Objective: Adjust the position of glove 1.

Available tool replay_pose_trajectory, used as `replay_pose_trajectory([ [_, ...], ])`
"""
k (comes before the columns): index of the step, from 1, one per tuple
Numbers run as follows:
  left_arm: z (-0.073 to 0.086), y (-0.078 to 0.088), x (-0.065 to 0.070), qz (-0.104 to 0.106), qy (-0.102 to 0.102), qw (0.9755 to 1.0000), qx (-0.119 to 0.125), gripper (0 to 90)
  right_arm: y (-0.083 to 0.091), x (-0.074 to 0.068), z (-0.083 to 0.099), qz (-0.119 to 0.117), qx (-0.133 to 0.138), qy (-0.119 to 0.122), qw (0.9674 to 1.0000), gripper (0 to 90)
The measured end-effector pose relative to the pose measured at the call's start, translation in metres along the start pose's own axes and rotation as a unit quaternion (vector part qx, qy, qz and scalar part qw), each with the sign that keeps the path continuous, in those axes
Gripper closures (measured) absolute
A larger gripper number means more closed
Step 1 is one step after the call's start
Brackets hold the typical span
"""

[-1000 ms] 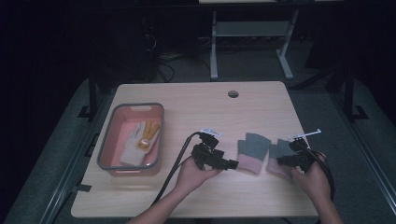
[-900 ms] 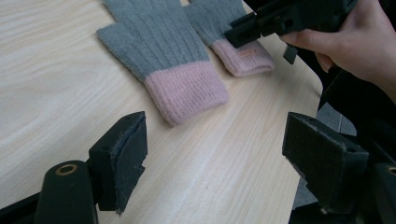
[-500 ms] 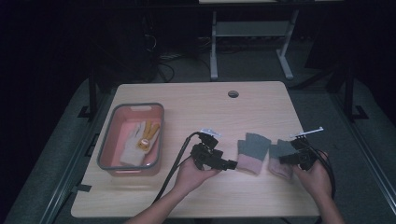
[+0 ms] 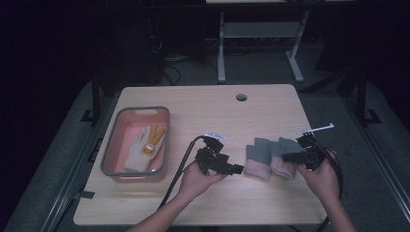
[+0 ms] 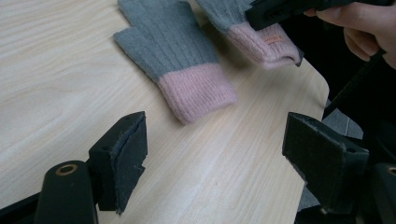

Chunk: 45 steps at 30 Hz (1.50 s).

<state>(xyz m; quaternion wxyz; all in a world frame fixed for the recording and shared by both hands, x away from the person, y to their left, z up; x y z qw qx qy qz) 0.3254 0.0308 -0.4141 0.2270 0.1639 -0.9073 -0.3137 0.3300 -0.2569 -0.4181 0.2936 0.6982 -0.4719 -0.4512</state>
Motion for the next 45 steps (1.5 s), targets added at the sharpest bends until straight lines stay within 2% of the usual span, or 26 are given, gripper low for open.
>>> replay_pose_trajectory([
  [7,0.002,0.003,-0.003,-0.003,0.004,1.0,0.001,22.3,-0.011,-0.029,-0.008,-0.015,-0.005,0.015,0.9998,81.9],
  [9,0.003,0.004,-0.003,0.003,0.011,0.9999,0.003,22.7,-0.016,-0.037,-0.01,-0.017,-0.01,0.017,0.9996,81.7],
  [12,0.003,0.005,-0.002,0.005,0.008,1.0,0.003,22.7,-0.027,-0.048,-0.012,-0.008,-0.016,0.025,0.9995,81.7],
  [20,0.002,0.004,-0.006,0.002,0.014,0.9999,0.003,22.8,-0.043,-0.058,-0.014,0.007,-0.021,0.016,0.9996,80.9],
  [26,0.002,-0.001,-0.007,0.003,0.021,0.9998,-0.001,23.4,-0.051,-0.057,-0.011,0.018,-0.021,0.014,0.9995,79.1],
  [29,0.001,-0.005,-0.007,0.005,0.02,0.9998,-0.004,23.4,-0.052,-0.054,-0.009,0.013,-0.018,0.012,0.9997,73.6],
  [34,-0.003,-0.014,-0.005,0.01,0.023,0.9996,-0.008,24.5,-0.042,-0.047,-0.009,-0.008,0.0,-0.002,1.0,64.6],
  [37,-0.006,-0.021,-0.005,0.014,0.024,0.9996,-0.009,29.3,-0.037,-0.041,-0.009,-0.018,0.009,-0.013,0.9997,61.0],
  [42,-0.01,-0.031,-0.006,0.014,0.028,0.9994,-0.013,29.9,-0.032,-0.03,-0.005,-0.035,0.014,-0.032,0.9988,55.2],
  [45,-0.011,-0.037,-0.015,0.019,0.054,0.9984,-0.005,29.9,-0.031,-0.024,-0.003,-0.037,0.016,-0.037,0.9985,54.0],
])
Point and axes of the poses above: each handheld gripper's, and its own axes: y roughly backward along the jaws, z roughly out of its underside, x roughly to its right, the point moved 2 cm from there along -y, roughly forward along the jaws, and after that the axes turned 11 degrees about -y, right-handed, at the moved point
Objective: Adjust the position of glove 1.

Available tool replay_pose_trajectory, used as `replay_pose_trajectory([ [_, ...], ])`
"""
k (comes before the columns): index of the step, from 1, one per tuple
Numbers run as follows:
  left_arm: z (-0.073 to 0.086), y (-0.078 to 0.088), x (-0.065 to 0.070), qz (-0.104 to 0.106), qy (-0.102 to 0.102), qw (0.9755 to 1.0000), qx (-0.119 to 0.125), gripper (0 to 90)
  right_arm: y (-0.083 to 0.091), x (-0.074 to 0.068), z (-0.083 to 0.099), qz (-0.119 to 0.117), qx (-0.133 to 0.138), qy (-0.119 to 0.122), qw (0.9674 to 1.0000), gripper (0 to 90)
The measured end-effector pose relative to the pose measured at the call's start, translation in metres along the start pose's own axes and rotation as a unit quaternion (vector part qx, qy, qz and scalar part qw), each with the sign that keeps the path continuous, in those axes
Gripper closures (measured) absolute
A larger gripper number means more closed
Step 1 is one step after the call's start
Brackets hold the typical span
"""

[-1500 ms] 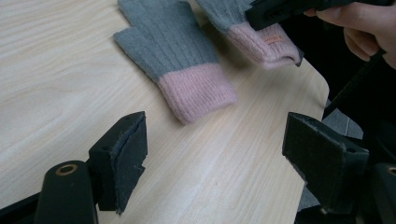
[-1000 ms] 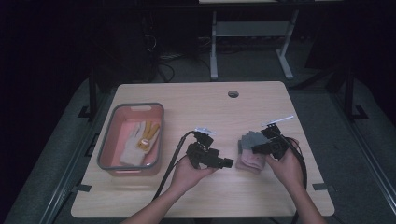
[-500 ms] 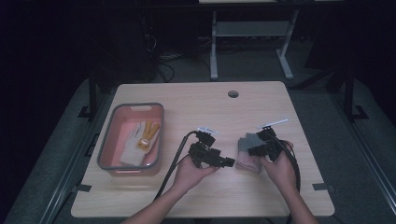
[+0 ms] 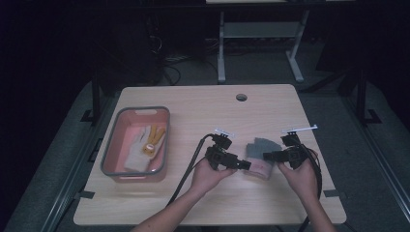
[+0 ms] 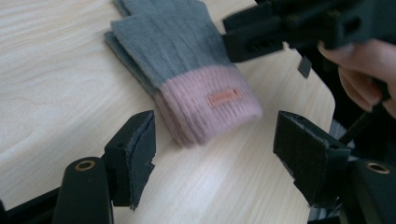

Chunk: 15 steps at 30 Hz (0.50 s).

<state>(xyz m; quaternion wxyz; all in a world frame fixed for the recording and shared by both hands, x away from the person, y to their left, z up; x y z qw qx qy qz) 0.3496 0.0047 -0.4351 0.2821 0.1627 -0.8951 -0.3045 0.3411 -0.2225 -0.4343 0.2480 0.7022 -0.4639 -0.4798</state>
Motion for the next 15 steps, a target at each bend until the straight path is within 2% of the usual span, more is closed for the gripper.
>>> replay_pose_trajectory([
  [3,-0.001,-0.003,-0.003,0.001,0.005,1.0,0.002,30.4,0.0,0.004,0.001,0.0,-0.001,-0.002,1.0,53.3],
  [5,-0.003,-0.008,-0.005,0.003,0.012,0.9999,0.005,30.4,0.0,0.009,0.004,-0.005,-0.002,-0.014,0.9999,51.3],
  [8,-0.004,-0.015,-0.005,-0.008,0.01,0.9999,-0.009,32.5,-0.001,0.012,0.006,-0.008,-0.003,-0.016,0.9998,50.7],
  [15,-0.004,-0.03,-0.003,-0.004,0.017,0.9997,-0.016,36.7,-0.004,0.018,0.01,-0.016,-0.007,-0.03,0.9994,48.6],
])
Point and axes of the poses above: each handheld gripper's, and its own axes: y roughly backward along the jaws, z roughly out of its underside, x roughly to its right, the point moved 2 cm from there along -y, roughly forward along the jaws, and after that the axes turned 11 degrees about -y, right-handed, at the moved point
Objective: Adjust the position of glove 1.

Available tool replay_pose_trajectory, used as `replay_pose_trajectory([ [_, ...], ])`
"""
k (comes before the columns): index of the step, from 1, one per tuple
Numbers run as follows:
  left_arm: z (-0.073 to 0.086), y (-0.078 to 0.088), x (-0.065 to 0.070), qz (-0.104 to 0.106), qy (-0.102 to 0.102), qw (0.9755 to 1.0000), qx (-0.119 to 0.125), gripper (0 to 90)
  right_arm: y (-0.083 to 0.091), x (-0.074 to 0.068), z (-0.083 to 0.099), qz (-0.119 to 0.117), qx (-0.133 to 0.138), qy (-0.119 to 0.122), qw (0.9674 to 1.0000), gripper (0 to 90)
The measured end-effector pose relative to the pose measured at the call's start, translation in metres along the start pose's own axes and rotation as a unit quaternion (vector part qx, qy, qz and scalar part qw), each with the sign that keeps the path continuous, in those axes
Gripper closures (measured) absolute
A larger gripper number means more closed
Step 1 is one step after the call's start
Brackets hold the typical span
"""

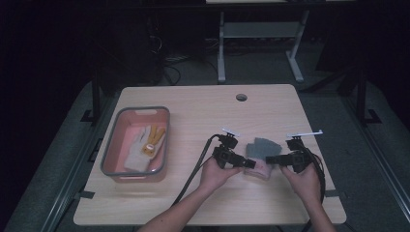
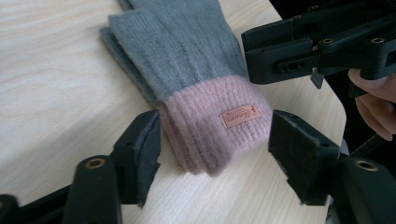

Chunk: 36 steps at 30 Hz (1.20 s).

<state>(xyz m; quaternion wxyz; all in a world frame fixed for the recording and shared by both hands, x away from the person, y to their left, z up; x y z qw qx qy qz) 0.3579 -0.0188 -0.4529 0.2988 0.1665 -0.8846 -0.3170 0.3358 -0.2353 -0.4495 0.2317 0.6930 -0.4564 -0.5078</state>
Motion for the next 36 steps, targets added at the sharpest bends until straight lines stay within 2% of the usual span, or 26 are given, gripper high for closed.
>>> replay_pose_trajectory([
  [3,0.0,-0.006,0.0,0.001,-0.004,1.0,-0.004,39.3,-0.001,0.003,0.001,-0.006,0.001,-0.004,1.0,48.2],
  [4,0.0,-0.008,0.001,0.002,0.003,1.0,-0.003,39.4,-0.001,0.003,0.002,-0.009,0.001,-0.008,0.9999,48.1],
  [10,0.003,-0.018,0.0,-0.003,0.004,0.9998,-0.017,42.8,-0.003,0.009,0.006,-0.022,0.001,-0.016,0.9996,46.8],
  [22,0.004,-0.023,0.001,-0.015,0.001,0.9995,-0.028,43.8,-0.012,0.02,0.013,-0.048,-0.004,-0.042,0.9979,44.7],
  [25,0.005,-0.024,-0.001,-0.015,0.008,0.9994,-0.03,40.8,-0.014,0.023,0.016,-0.065,-0.003,-0.057,0.9962,45.8],
  [30,0.006,-0.026,-0.003,-0.009,0.016,0.9994,-0.031,41.6,-0.015,0.024,0.018,-0.075,0.0,-0.067,0.9949,50.1],
  [33,0.005,-0.025,-0.004,-0.006,0.016,0.9994,-0.031,42.7,-0.018,0.024,0.02,-0.094,0.002,-0.081,0.9922,55.1],
  [36,0.006,-0.026,-0.006,0.002,0.024,0.9993,-0.03,46.2,-0.02,0.026,0.021,-0.111,0.003,-0.093,0.9894,58.5],
])
Point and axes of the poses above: each handheld gripper's, and its own axes: y roughly backward along the jaws, z roughly out of its underside, x roughly to its right, the point moved 2 cm from there along -y, roughly forward along the jaws, and after that the axes turned 11 degrees about -y, right-handed, at the moved point
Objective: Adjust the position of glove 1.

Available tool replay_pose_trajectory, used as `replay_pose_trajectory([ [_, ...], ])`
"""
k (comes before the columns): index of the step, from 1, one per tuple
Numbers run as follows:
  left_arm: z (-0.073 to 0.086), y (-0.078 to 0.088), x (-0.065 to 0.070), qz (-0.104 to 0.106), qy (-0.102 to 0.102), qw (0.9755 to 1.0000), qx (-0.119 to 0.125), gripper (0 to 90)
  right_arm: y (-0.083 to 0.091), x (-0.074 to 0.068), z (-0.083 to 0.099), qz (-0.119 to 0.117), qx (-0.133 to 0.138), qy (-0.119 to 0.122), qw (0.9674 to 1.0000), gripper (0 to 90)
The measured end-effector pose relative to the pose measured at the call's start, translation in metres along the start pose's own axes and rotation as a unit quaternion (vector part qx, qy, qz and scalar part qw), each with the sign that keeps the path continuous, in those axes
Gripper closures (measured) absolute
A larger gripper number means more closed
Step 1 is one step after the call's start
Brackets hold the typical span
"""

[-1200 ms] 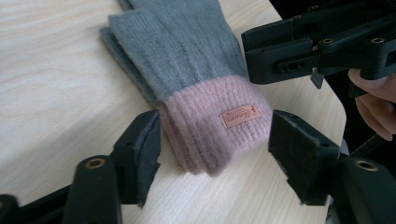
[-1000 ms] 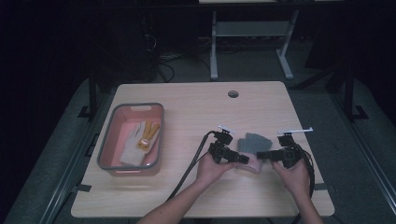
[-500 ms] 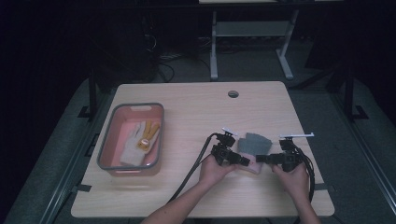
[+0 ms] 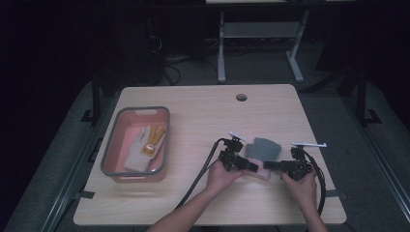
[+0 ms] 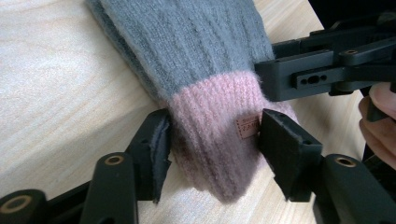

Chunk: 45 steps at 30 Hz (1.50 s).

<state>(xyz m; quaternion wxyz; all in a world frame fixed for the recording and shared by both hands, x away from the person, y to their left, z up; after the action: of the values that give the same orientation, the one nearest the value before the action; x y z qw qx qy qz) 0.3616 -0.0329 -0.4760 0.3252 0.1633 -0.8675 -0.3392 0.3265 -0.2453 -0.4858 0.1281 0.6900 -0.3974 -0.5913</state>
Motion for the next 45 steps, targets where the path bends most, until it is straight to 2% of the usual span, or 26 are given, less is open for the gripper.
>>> replay_pose_trajectory([
  [5,0.0,-0.001,-0.002,0.015,0.018,0.9996,0.015,55.6,0.0,0.003,0.0,-0.018,-0.001,-0.018,0.9997,63.1],
  [9,0.001,0.0,-0.006,0.026,0.023,0.9991,0.023,59.5,0.0,0.002,-0.001,-0.024,0.001,-0.011,0.9997,67.0],
  [12,0.001,0.002,-0.006,0.026,0.018,0.9992,0.024,60.9,0.001,0.001,-0.001,-0.026,0.0,-0.014,0.9996,67.8],
  [17,0.001,0.006,-0.004,0.029,0.02,0.999,0.028,61.9,0.003,-0.005,-0.003,-0.019,-0.004,0.006,0.9998,68.5],
  [21,0.001,0.011,-0.003,0.028,0.018,0.9988,0.036,61.7,0.004,-0.01,-0.004,-0.02,-0.008,0.008,0.9997,68.5],
  [38,0.002,0.051,-0.002,0.021,0.004,0.9977,0.064,61.2,0.006,-0.05,-0.01,-0.026,-0.013,0.045,0.9986,68.5],
  [45,0.004,0.066,-0.002,0.019,0.005,0.9972,0.072,60.9,0.005,-0.064,-0.011,-0.031,-0.019,0.058,0.9976,68.4],
])
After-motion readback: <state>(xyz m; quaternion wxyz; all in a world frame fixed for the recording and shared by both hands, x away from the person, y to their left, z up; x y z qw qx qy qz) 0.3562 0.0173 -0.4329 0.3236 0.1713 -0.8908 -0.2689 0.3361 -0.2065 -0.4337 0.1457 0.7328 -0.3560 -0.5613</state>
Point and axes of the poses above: each handheld gripper's, and its own axes: y roughly backward along the jaws, z roughly out of its underside, x roughly to its right, the point moved 2 cm from there along -y, roughly forward along the jaws, and after that the axes turned 11 degrees about -y, right-handed, at the moved point
